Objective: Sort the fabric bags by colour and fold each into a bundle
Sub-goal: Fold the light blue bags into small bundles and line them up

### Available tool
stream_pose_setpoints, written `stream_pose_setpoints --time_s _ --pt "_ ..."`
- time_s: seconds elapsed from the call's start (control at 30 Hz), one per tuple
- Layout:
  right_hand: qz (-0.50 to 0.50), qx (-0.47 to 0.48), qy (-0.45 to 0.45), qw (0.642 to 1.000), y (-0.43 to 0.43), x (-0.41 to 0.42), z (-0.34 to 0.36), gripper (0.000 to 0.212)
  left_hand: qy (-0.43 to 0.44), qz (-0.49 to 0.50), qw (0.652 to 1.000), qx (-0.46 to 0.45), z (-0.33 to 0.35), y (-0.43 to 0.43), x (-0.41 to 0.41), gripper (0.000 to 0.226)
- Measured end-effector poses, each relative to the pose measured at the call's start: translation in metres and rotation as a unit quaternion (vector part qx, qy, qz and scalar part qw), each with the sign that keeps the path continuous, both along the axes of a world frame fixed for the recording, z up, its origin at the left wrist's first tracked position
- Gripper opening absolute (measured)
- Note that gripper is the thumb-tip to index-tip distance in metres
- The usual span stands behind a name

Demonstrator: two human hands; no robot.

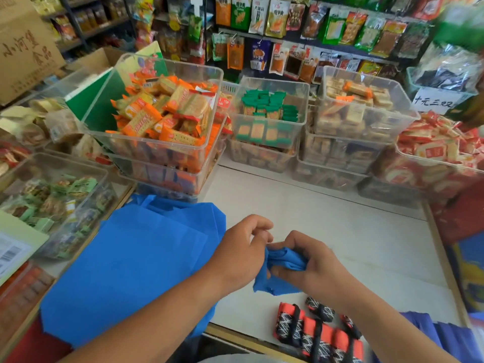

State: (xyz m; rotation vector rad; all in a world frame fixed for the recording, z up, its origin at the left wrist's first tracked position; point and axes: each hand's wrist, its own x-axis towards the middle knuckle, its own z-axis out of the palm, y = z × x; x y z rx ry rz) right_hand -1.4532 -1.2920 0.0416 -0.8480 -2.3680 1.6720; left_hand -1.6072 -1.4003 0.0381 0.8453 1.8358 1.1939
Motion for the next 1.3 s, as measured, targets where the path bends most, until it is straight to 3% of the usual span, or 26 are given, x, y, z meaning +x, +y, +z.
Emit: stream_pose_setpoints --time_s 0.2,0.3,0.43,0.57,0.67,0.8,0.97,1.17,1.3 --pt "-0.039 0.001 -0.003 0.999 -0.007 0.010 -0.010 0.021 0.074 0.013 0.996 0.049 -0.008 -0.001 0.000 0.020" --pt "-0.109 -0.011 0.013 0.994 -0.003 0.014 -0.013 0.028 0.010 0.069 0.997 0.037 -0.010 -0.006 0.005 0.010" --pt "-0.167 -0.034 0.022 0.985 0.012 0.021 -0.013 0.033 -0.032 0.030 0.998 0.036 -0.022 -0.013 0.030 0.020" --pt "-0.172 -0.052 0.021 0.984 0.014 0.029 -0.013 0.038 0.164 0.054 0.983 0.069 -0.039 -0.009 0.047 0.009" --pt "-0.175 -0.012 0.024 0.984 0.014 0.033 -0.018 0.025 0.224 0.061 0.967 0.100 -0.035 -0.001 0.064 0.010" --pt "-0.221 -0.047 0.074 0.971 0.007 0.040 -0.016 0.011 0.157 0.090 0.978 0.104 -0.035 0.015 0.084 0.006" --pt "-0.169 -0.058 0.071 0.981 0.011 0.062 -0.013 0.016 -0.030 0.108 0.990 0.083 -0.037 0.019 0.097 0.015" --pt "-0.183 -0.063 0.070 0.979 0.011 0.073 -0.021 0.025 -0.118 0.069 0.990 0.029 -0.045 0.022 0.089 0.023" --pt "-0.209 -0.095 0.060 0.971 0.016 0.065 -0.020 0.030 -0.225 0.040 0.973 -0.008 -0.044 0.015 0.068 0.022"
